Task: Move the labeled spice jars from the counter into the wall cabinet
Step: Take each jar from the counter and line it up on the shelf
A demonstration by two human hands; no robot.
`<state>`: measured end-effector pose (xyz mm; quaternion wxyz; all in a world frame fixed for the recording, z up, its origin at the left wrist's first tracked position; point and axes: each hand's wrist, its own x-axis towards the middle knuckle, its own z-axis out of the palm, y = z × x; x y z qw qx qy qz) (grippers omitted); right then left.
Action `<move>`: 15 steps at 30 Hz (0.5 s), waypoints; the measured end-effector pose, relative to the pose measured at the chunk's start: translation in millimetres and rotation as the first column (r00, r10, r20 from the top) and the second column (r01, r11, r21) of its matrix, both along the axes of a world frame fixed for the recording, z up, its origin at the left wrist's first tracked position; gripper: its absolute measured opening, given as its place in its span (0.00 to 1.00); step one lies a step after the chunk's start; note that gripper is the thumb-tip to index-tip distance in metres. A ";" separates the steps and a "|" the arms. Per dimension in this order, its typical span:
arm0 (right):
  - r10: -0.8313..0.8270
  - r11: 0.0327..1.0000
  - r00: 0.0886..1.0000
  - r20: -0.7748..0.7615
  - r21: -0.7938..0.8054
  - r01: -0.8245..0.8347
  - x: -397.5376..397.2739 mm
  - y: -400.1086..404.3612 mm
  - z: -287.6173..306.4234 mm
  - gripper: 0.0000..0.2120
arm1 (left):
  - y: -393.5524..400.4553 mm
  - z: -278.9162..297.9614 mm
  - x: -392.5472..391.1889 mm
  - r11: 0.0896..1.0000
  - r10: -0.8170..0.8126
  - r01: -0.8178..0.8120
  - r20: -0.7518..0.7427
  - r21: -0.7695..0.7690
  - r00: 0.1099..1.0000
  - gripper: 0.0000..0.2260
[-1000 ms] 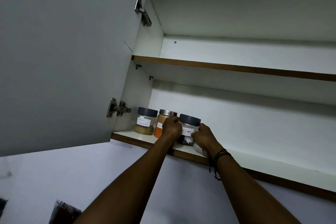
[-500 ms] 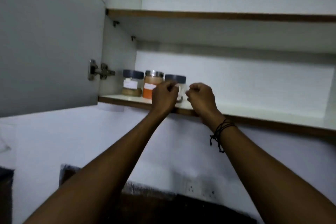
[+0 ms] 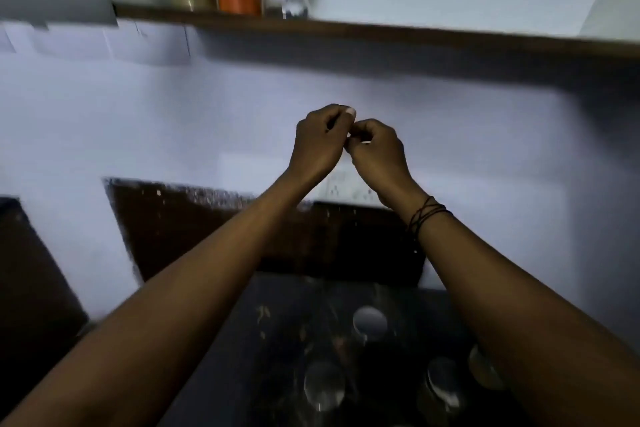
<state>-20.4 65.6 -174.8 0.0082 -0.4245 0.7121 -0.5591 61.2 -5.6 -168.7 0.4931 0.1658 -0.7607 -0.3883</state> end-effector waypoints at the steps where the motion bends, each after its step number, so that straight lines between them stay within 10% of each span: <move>1: 0.002 0.999 1.000 0.008 0.037 -0.002 3.2 7.4 -22.0 0.14 | 7.4 -22.3 1.5 0.999 -0.024 0.022 0.042 0.035 0.999 0.12; 15: 0.053 0.834 0.975 0.215 0.527 -0.161 68.1 108.6 -321.8 0.09 | 83.0 -339.8 61.5 0.978 -0.198 0.116 0.600 0.172 0.775 0.11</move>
